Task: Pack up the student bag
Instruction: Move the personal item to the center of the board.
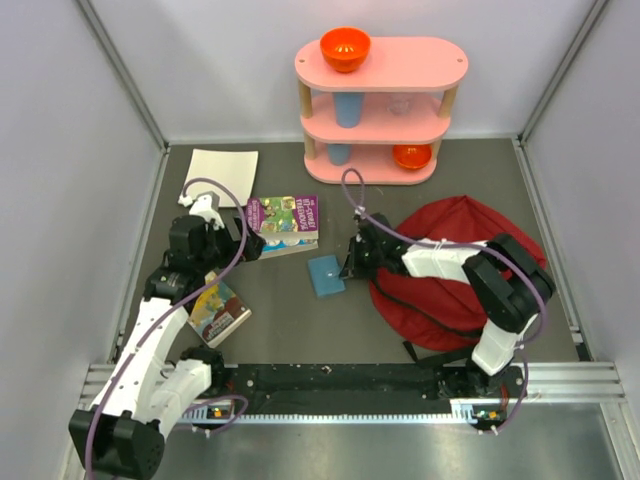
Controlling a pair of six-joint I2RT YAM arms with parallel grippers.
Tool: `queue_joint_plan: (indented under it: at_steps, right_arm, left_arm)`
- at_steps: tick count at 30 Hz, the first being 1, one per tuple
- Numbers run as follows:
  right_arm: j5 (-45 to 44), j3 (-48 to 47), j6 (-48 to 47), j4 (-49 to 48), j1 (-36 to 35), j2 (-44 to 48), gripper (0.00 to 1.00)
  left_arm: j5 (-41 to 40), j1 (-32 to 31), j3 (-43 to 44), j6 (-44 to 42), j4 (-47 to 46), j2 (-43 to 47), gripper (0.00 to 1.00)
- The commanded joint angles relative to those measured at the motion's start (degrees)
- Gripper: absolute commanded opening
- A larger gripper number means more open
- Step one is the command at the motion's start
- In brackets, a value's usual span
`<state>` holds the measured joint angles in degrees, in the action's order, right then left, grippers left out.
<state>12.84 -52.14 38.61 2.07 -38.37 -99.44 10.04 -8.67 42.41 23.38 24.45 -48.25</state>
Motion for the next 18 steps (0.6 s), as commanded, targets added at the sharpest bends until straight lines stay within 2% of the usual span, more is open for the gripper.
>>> queue_joint_plan:
  at_steps: [1, 4, 8, 13, 16, 17, 18]
  right_arm:
    - [-2.7, 1.4, 10.6, -6.4, -6.8, 1.5, 0.0]
    - [-3.6, -1.7, 16.9, -11.0, -9.3, -0.7, 0.0]
    - [-7.0, -10.8, 21.2, -13.0, -14.1, -7.8, 0.0]
    - [-4.7, -25.4, 23.4, -8.6, -16.1, -16.3, 0.02]
    - [-3.2, -25.1, 20.7, -9.0, -16.9, -15.8, 0.18]
    - [-3.3, -23.7, 19.7, -9.5, -16.9, -14.6, 0.39]
    - [-3.7, -22.2, 17.5, -9.4, -16.8, -11.2, 0.49]
  left_arm:
    - [-4.8, 0.2, 1.1, 0.6, 2.5, 2.5, 0.99]
    - [-11.3, 0.2, 2.6, 2.5, 4.9, 5.4, 0.99]
    - [-14.0, 0.2, 2.4, 3.2, 6.3, 10.0, 0.99]
    - [-15.7, 0.2, 2.8, 3.2, 9.3, 12.5, 0.99]
    - [-15.5, 0.2, 2.6, 3.0, 9.9, 13.3, 0.99]
    - [-15.4, 0.2, 2.5, 2.8, 10.0, 13.3, 0.99]
    - [-15.1, 0.2, 2.6, 2.6, 9.9, 13.4, 0.99]
